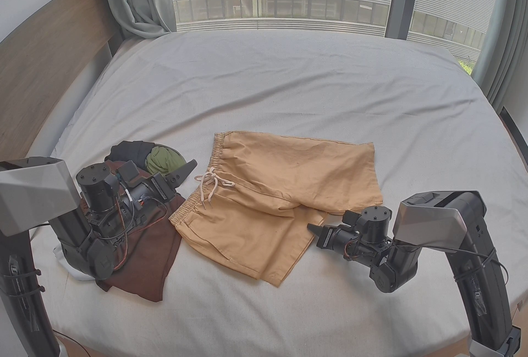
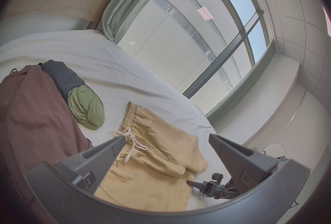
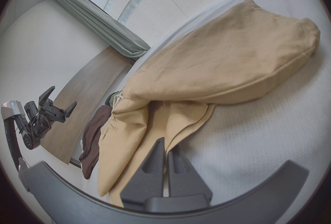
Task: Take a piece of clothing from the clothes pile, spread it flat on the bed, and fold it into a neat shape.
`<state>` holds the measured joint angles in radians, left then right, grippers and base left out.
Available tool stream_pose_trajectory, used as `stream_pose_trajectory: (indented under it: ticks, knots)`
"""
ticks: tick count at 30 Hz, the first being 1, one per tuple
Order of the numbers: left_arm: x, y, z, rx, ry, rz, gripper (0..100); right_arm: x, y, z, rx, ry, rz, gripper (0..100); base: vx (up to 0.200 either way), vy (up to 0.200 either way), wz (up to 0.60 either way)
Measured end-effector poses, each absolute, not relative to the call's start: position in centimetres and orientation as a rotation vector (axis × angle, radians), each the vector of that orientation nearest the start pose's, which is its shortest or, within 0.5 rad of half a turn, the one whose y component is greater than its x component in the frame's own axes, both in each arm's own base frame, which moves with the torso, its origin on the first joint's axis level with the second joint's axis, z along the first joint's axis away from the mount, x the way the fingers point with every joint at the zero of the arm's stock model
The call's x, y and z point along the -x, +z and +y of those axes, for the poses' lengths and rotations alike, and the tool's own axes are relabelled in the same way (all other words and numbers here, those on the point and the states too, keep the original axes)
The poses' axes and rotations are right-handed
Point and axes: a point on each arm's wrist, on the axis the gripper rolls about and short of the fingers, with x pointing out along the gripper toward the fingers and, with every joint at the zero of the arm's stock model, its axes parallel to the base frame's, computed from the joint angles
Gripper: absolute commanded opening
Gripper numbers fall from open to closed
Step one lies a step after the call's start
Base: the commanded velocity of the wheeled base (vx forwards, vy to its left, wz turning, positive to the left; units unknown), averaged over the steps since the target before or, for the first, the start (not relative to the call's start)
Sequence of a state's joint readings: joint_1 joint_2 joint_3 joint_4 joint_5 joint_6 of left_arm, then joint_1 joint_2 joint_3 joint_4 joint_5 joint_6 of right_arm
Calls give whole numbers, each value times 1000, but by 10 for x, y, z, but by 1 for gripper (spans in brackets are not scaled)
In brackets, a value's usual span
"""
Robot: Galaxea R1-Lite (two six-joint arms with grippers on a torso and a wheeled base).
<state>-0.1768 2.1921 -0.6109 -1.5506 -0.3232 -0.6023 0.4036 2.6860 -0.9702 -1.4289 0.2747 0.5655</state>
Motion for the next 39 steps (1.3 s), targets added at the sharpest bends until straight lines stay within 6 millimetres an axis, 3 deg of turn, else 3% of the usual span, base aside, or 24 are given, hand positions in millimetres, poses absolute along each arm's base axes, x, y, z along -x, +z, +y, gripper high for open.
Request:
stream_pose_trajectory:
  ticks: [18,30,39]
  knots:
    - [-343,63,-68,593,-472,187,100,-338,-70,143,-464,542,520,0,0,0,0]
    - [-343,63,-68,592,-473,187,100,-317,-64,103,-412,434,576,0,0,0,0]
    - [-342,63,-69,592,-474,188,100,-315,-54,77,-400,371,557,0,0,0,0]
